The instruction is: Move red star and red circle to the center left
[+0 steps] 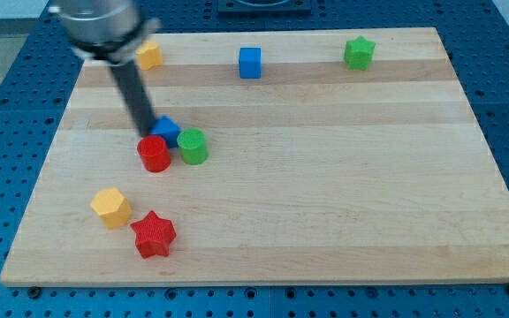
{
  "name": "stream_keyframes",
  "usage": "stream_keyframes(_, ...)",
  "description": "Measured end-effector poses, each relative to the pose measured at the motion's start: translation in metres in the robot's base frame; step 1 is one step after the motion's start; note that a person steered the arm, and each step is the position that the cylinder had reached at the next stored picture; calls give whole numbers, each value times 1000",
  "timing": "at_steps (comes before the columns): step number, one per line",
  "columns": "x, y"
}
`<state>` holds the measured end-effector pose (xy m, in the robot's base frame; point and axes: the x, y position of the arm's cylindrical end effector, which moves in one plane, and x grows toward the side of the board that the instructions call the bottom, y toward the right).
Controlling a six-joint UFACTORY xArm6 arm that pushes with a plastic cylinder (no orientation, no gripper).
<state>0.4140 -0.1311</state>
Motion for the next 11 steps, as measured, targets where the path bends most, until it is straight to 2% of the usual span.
stream_keyframes(1,0,42)
stream_keyframes(2,-15,54)
stream_keyframes(3,-27,133)
stream_keyframes(5,21,263)
stream_keyframes(6,93,269)
stream_keyframes(7,165,205)
stream_keyframes(8,199,127)
stream_keyframes(9,199,99)
stream_keyframes(11,199,95)
